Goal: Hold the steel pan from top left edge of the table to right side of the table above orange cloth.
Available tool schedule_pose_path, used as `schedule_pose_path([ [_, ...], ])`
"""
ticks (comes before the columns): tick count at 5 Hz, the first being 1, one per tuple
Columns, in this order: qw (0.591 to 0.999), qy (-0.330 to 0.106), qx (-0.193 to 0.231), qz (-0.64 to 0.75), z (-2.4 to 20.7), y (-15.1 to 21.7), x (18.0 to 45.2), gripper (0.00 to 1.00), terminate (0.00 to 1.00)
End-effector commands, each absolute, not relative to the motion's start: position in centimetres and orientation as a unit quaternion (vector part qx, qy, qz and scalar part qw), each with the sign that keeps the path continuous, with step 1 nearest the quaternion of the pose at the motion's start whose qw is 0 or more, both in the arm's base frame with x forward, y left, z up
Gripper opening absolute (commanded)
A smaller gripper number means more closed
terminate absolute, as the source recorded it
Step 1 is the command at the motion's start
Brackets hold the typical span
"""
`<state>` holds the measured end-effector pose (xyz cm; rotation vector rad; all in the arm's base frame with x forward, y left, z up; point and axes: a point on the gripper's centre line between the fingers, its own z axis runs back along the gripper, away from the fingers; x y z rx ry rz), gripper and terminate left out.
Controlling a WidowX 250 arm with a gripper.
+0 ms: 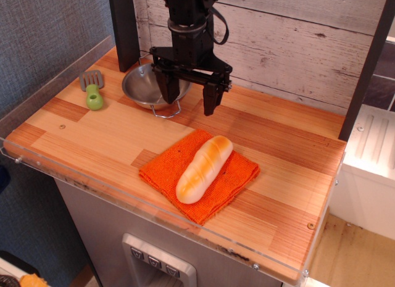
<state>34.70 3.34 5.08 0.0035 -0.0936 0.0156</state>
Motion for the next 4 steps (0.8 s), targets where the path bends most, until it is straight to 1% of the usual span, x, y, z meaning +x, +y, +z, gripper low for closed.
schedule_pose_path([
  [1, 0.998, -0.054, 0.013, 0.037, 4.23, 5.82, 37.08, 1.0, 0.0],
  [2, 0.998, -0.054, 0.014, 0.036, 3.92, 6.08, 37.39, 1.0, 0.0],
  [3, 0.998, -0.057, 0.008, 0.034, 3.57, 6.34, 37.4, 0.0, 0.0],
  [4, 0.998, -0.057, 0.009, 0.032, 3.84, 6.44, 37.35, 0.0, 0.0],
])
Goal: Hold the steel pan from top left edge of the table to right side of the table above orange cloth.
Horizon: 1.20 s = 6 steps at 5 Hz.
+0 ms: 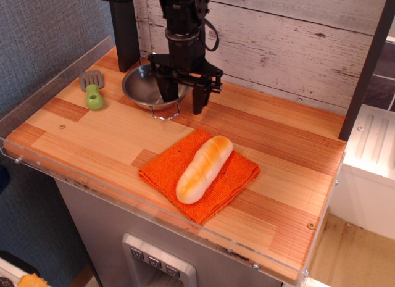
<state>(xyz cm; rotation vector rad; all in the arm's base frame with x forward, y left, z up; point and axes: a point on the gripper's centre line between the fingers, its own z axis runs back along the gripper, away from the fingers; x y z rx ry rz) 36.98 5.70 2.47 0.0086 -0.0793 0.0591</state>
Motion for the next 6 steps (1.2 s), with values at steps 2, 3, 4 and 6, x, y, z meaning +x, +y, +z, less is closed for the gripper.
schedule_pose_path([
  [2, 0.998, -0.061, 0.004, 0.026, 4.9, 7.2, 37.0, 0.0, 0.0],
  [3, 0.996, -0.085, 0.005, 0.013, 7.6, 7.1, 36.0, 0.0, 0.0],
  [4, 0.993, -0.119, -0.007, -0.014, 10.3, 4.8, 34.7, 0.0, 0.0],
  [6, 0.982, -0.137, -0.046, -0.126, 12.1, -4.8, 34.6, 0.0, 0.0],
])
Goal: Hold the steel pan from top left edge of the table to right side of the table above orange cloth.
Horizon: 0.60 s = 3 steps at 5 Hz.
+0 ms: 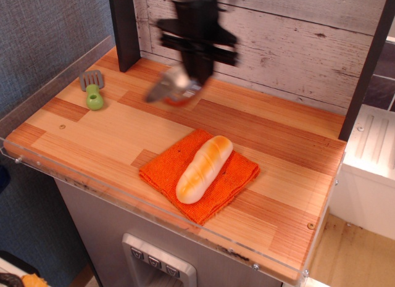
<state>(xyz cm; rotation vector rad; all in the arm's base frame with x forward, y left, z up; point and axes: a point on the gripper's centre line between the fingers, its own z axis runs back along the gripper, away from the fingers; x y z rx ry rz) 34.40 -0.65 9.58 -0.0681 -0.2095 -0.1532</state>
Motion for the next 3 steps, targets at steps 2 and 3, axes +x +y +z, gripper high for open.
schedule_pose_path([
  [2, 0.978, -0.114, -0.049, -0.167, 10.0, -11.5, 35.2, 0.0, 0.0],
  [3, 0.981, -0.096, -0.038, -0.166, 8.6, -11.8, 35.1, 0.0, 0.0],
])
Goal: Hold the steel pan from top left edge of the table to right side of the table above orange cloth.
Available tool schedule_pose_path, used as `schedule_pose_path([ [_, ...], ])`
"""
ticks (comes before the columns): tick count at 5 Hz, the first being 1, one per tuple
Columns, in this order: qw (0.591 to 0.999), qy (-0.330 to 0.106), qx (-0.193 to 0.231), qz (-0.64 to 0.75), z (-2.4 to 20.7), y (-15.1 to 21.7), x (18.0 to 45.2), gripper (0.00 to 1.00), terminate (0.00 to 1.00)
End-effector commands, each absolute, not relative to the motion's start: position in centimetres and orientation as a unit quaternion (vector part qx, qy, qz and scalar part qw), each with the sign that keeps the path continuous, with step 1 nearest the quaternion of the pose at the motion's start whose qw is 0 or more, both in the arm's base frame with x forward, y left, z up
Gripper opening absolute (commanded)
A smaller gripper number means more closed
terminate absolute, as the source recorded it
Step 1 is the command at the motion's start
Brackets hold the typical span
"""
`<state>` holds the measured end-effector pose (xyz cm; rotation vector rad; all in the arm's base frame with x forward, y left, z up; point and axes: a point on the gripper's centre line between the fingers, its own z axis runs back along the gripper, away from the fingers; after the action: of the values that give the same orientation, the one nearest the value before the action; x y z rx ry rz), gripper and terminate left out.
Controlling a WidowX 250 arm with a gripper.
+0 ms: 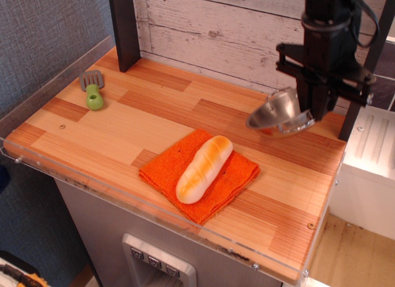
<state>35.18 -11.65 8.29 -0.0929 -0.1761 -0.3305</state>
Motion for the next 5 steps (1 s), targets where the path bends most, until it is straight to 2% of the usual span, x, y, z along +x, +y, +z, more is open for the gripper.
schedule_pose_path([
  [1, 0.985, -0.079, -0.024, -0.153, 7.3, -11.0, 34.6, 0.0, 0.0],
  [2, 0.987, -0.068, -0.018, -0.144, 6.1, -9.9, 34.6, 0.0, 0.0],
  [3, 0.987, -0.075, -0.022, -0.141, 5.6, -9.7, 35.0, 0.0, 0.0],
  [4, 0.987, -0.091, -0.038, -0.125, 5.2, -9.9, 35.3, 1.0, 0.0],
  [5, 0.984, -0.118, -0.067, -0.119, 5.4, -9.8, 35.4, 1.0, 0.0],
])
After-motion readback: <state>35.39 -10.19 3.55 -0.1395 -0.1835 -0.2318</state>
